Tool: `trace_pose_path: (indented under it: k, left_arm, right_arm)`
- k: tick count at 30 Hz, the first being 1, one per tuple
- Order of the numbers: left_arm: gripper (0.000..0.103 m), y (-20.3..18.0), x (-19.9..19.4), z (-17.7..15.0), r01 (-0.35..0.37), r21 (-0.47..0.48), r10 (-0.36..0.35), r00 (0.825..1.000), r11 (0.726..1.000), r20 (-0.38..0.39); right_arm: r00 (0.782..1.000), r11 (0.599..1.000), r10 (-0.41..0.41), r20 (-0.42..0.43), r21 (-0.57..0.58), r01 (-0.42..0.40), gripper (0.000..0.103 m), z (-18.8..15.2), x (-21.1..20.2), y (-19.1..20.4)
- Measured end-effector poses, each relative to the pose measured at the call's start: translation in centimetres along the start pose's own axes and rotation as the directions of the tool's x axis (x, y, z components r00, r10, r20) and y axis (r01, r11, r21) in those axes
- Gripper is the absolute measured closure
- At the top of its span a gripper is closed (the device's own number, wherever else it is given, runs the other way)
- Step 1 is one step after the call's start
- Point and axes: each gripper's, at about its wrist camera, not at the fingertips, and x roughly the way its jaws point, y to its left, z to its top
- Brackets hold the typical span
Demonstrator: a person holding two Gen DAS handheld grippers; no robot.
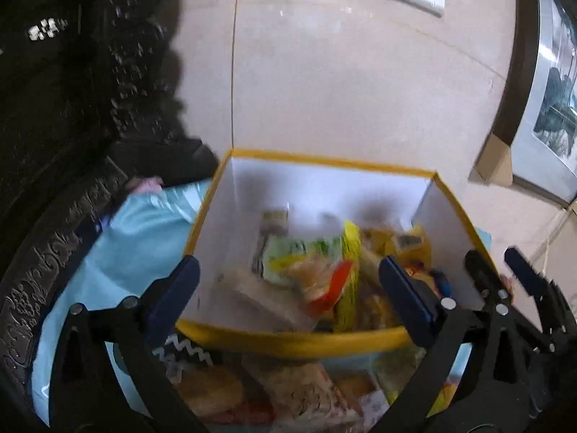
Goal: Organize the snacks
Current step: 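Withdraw both grippers from the box back over the snack pile, then grasp the printed paper snack pack with the left gripper while the right grasps the brown cake bag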
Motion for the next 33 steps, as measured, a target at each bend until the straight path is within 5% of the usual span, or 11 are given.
trace_pose_path:
  k: [6, 8, 10, 15, 20, 26, 33]
  left_arm:
    - [0.002, 2.5, -2.3, -1.2, 0.010, -0.063, -0.010, 1.000, 0.998, 0.003]
    - [0.002, 2.6, -3.6, -1.9, 0.023, -0.066, -0.024, 1.000, 0.998, -0.007]
    - [0.002, 2.5, -5.1, -3.0, 0.011, -0.053, -0.012, 1.000, 0.999, -0.008]
    - [0.002, 2.3, -7.3, -7.5, 0.016, 0.031, -0.014, 0.999, 0.999, -0.042]
    - [0.002, 2.1, -7.9, -13.5, -0.065, 0.156, 0.077, 0.994, 0.986, -0.073]
    - [0.002, 3.3, -7.7, -17.8, -0.055, 0.179, 0.078, 0.989, 0.982, -0.123]
    - [0.002, 4.4, -6.8, -19.1, -0.069, 0.155, 0.089, 0.988, 0.985, -0.123]
  right_arm:
    - [0.991, 0.987, 0.123, -0.042, 0.110, -0.118, 0.036, -1.2, -3.6, -3.0]
    - [0.989, 0.980, 0.129, -0.072, 0.162, -0.117, 0.025, -2.1, -5.0, -4.4]
    - [0.991, 0.978, 0.108, -0.081, 0.189, -0.091, 0.003, -3.0, -6.2, -5.3]
    - [0.978, 0.944, 0.138, -0.154, 0.320, -0.083, 0.002, -6.8, -8.9, -8.3]
    - [0.959, 0.893, 0.189, -0.213, 0.442, -0.078, 0.002, -11.0, -10.8, -9.8]
    - [0.931, 0.850, 0.233, -0.282, 0.525, -0.054, 0.002, -14.4, -10.4, -9.9]
    - [0.916, 0.881, 0.239, -0.323, 0.468, -0.064, 0.002, -15.8, -9.6, -8.5]
